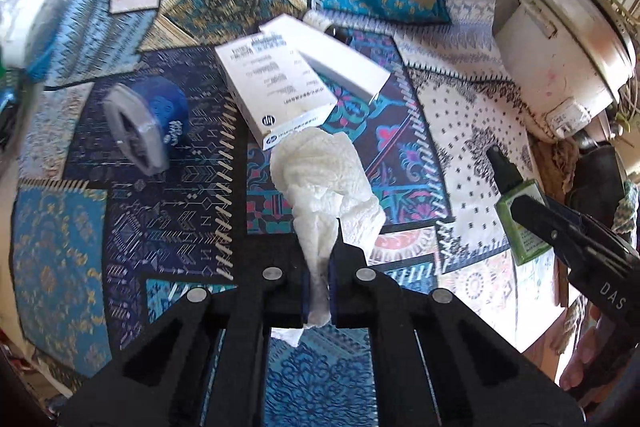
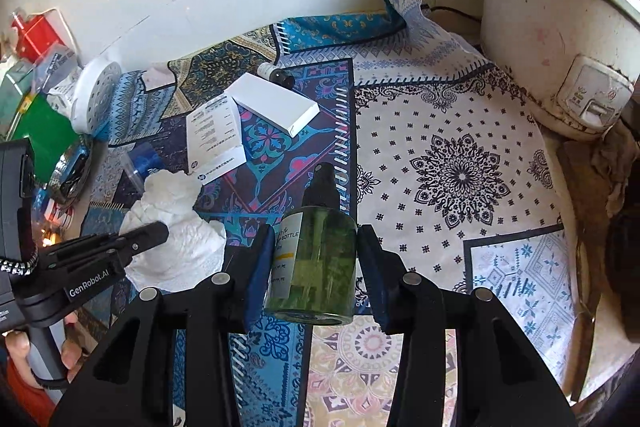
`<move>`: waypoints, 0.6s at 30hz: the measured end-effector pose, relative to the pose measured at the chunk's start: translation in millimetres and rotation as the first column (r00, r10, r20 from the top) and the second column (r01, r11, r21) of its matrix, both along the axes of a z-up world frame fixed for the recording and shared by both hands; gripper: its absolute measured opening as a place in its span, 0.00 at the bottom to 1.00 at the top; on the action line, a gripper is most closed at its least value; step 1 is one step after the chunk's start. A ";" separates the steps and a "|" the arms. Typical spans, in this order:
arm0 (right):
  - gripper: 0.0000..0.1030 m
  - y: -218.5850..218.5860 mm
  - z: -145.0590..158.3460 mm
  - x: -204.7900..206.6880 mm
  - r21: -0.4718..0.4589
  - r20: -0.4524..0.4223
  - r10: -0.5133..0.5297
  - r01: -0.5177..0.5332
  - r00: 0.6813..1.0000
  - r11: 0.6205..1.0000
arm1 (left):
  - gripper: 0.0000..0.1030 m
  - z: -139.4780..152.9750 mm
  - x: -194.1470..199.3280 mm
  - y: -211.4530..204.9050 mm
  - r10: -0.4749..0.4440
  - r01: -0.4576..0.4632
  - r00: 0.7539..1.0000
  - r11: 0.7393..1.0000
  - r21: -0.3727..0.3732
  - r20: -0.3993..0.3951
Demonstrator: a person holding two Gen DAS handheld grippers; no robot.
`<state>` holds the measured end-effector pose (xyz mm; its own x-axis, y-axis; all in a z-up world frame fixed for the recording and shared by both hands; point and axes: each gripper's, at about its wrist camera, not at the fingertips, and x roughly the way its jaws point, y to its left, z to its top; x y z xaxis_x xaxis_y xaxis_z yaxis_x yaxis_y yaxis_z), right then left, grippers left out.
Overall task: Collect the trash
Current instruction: 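Grasp the white tissue with the left gripper while the right gripper grasps the green spray bottle, then carry the tissue and spray bottle down over the floor bin with both grippers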
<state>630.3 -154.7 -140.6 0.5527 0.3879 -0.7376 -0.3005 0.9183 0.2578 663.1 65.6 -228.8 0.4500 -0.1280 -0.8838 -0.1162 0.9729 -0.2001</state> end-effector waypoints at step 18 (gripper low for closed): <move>0.38 -11.1 30.3 -103.7 0.020 0.134 0.102 -0.105 0.986 0.994 | 0.05 81.5 -129.0 -26.3 0.041 -0.053 0.982 0.996 0.066 0.182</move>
<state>526.6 -165.8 -110.3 0.6007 0.4666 -0.6492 -0.4266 0.8738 0.2333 534.2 39.4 -147.4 0.6069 -0.0430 -0.7936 -0.1304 0.9796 -0.1528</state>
